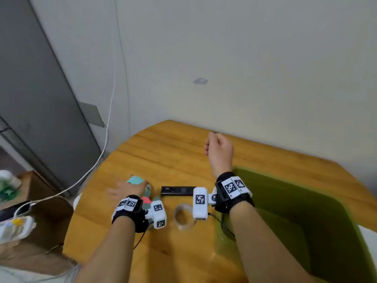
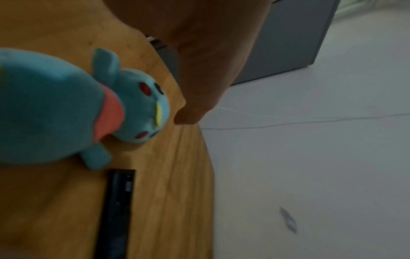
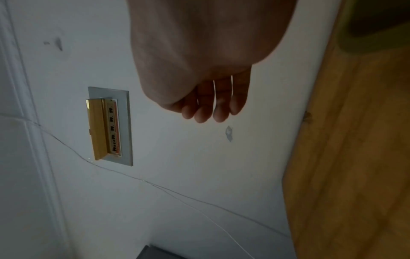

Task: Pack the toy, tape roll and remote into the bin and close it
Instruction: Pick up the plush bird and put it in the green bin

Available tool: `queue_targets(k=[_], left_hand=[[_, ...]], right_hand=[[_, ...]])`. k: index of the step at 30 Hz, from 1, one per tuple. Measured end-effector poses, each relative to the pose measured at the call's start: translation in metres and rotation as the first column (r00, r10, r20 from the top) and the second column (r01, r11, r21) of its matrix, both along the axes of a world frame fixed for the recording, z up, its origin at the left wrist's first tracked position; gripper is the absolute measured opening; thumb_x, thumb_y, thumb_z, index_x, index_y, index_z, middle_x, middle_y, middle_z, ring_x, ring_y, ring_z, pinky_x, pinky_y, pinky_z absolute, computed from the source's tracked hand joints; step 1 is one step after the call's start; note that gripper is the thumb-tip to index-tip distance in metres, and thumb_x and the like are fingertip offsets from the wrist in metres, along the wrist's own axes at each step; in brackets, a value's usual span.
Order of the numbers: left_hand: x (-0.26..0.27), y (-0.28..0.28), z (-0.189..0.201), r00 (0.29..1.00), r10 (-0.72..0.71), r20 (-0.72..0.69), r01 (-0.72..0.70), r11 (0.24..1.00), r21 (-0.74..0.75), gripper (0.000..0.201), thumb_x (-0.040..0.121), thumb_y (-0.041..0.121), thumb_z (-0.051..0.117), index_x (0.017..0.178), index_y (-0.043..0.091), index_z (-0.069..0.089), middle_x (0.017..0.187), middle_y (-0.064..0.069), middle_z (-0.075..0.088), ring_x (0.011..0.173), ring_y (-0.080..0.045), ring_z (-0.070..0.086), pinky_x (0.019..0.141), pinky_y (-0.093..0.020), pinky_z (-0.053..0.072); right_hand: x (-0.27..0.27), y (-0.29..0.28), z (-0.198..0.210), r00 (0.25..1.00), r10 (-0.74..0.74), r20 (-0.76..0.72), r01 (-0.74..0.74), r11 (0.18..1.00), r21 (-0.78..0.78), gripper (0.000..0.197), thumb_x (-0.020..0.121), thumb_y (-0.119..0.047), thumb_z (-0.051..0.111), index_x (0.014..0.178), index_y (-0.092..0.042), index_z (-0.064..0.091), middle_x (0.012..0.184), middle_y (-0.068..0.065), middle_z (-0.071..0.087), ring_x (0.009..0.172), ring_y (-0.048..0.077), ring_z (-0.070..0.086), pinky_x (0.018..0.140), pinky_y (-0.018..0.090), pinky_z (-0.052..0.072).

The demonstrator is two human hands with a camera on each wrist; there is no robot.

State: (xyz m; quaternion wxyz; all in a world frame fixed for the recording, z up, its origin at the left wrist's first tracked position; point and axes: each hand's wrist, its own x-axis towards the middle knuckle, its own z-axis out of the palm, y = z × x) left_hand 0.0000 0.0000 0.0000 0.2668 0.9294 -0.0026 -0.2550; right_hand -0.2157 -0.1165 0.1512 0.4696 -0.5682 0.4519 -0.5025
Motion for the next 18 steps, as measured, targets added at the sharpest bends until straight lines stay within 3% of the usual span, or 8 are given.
queue_targets(k=[1,4,7,9,11,13,16,18], left_hand=[[0.005,0.003,-0.007,0.998,-0.047,-0.039,0.048,0.998,0.030,0.130,0.055,0.062,0.080,0.158,0.007,0.023,0.165,-0.025,0.023,0.150,-0.044,0.027,0.119,-0.057,0.030],[0.018,0.014,-0.036,0.981,-0.057,-0.187,0.053,0.998,-0.026,0.122,0.071,0.039,0.084,0.160,0.002,0.009,0.161,-0.026,0.029,0.147,-0.040,0.036,0.114,-0.048,0.041],[0.023,0.021,-0.056,0.934,-0.022,-0.356,-0.067,0.969,-0.237,0.116,0.054,0.033,0.092,0.150,0.002,0.034,0.136,-0.025,0.059,0.114,-0.041,0.064,0.095,-0.053,0.057],[0.036,0.019,-0.075,0.907,0.010,-0.422,-0.174,0.919,-0.353,0.094,0.053,0.032,0.090,0.135,0.004,0.052,0.127,-0.024,0.067,0.102,-0.039,0.069,0.089,-0.055,0.059],[0.035,0.016,-0.053,0.887,-0.004,-0.462,-0.244,0.845,-0.476,0.058,0.067,0.029,0.082,0.117,0.006,0.063,0.119,-0.023,0.072,0.100,-0.040,0.071,0.084,-0.053,0.060],[0.032,0.007,-0.010,0.911,-0.092,-0.403,-0.204,0.747,-0.632,0.031,0.081,0.021,0.073,0.108,0.007,0.066,0.111,-0.021,0.074,0.100,-0.039,0.072,0.073,-0.044,0.060],[0.026,-0.006,0.057,0.919,-0.306,-0.248,-0.006,0.618,-0.786,0.036,0.086,0.013,0.069,0.122,0.007,0.064,0.114,-0.017,0.075,0.101,-0.037,0.073,0.069,-0.039,0.060],[0.011,-0.010,0.104,0.875,-0.457,-0.160,0.101,0.496,-0.863,0.042,0.086,0.014,0.073,0.127,0.013,0.063,0.118,-0.011,0.076,0.105,-0.033,0.074,0.078,-0.043,0.062]], right_hand=[[0.009,0.000,-0.003,1.000,0.006,-0.018,-0.006,1.000,-0.001,0.032,0.090,-0.021,0.052,0.059,-0.017,0.055,0.056,-0.001,0.057,0.057,0.019,0.050,0.057,0.034,0.042],[0.028,0.004,-0.011,0.999,0.015,-0.044,-0.014,0.999,0.037,0.035,0.096,-0.019,0.052,0.062,-0.015,0.056,0.057,-0.002,0.057,0.057,0.017,0.050,0.056,0.033,0.042],[0.044,0.006,-0.016,0.995,0.024,-0.094,-0.019,0.999,0.048,0.034,0.099,-0.020,0.052,0.066,-0.014,0.057,0.059,-0.003,0.059,0.057,0.014,0.053,0.057,0.031,0.046],[0.053,0.007,-0.023,0.993,0.028,-0.115,-0.023,0.998,0.051,0.034,0.100,-0.021,0.052,0.068,-0.012,0.059,0.061,-0.002,0.060,0.057,0.012,0.054,0.058,0.029,0.048],[0.058,0.008,-0.029,0.992,0.038,-0.121,-0.033,0.998,0.045,0.034,0.101,-0.021,0.053,0.070,-0.011,0.060,0.063,0.000,0.062,0.058,0.012,0.056,0.058,0.030,0.048],[0.063,0.008,-0.034,0.990,0.068,-0.122,-0.061,0.996,0.063,0.028,0.100,-0.022,0.055,0.074,-0.012,0.063,0.068,0.000,0.066,0.061,0.012,0.058,0.061,0.032,0.048],[0.066,0.012,-0.027,0.982,0.173,-0.074,-0.157,0.970,0.186,0.015,0.098,-0.031,0.062,0.107,-0.019,0.065,0.093,-0.005,0.074,0.084,0.012,0.066,0.071,0.034,0.051],[0.065,0.017,-0.018,0.967,0.253,0.014,-0.247,0.932,0.264,0.043,0.096,-0.038,0.065,0.134,-0.023,0.052,0.108,-0.006,0.072,0.103,0.018,0.068,0.080,0.039,0.057]])
